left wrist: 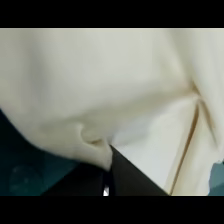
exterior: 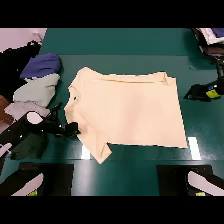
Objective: Fold the shirts.
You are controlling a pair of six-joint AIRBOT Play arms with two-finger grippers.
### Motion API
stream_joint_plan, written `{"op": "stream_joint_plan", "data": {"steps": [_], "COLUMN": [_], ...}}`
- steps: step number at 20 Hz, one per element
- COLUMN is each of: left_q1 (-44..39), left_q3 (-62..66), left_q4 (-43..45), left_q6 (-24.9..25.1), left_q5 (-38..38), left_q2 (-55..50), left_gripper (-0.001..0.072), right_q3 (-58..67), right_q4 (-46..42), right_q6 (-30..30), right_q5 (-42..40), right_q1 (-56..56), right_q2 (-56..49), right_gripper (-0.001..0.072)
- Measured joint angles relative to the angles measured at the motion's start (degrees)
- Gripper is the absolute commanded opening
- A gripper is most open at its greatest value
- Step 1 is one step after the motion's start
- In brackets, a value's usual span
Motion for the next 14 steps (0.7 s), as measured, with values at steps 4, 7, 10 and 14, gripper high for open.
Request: {"op": "stream_joint_plan", "data": {"steps": [4,7,10,14], "left_q1": [-0.11,-0.15,-0.15,-0.15], "left_q3": [4.48,7.28,8.81,9.49], "left_q4": [-0.52,-0.92,-1.07,-1.18], "left_q6": [0.96,2.21,2.84,3.19], "left_q5": [-1.73,-3.13,-3.85,-4.22], "left_q2": [0.26,0.39,0.39,0.39], "left_gripper": [0.0022,0.0022,0.0022,0.0022], "right_q3": [-3.72,-12.28,-22.75,-33.35], "right_q4": [-2.25,-2.84,-3.06,-2.8], "right_q6": [0.39,0.52,0.46,-1.03], "right_q5": [2.62,3.37,3.21,0.2], "right_q1": [-4.15,-10.69,-18.84,-25.33], "right_q2": [1.95,4.5,5.97,6.6], "right_gripper": [0.0377,0.0572,0.0467,0.0467]}}
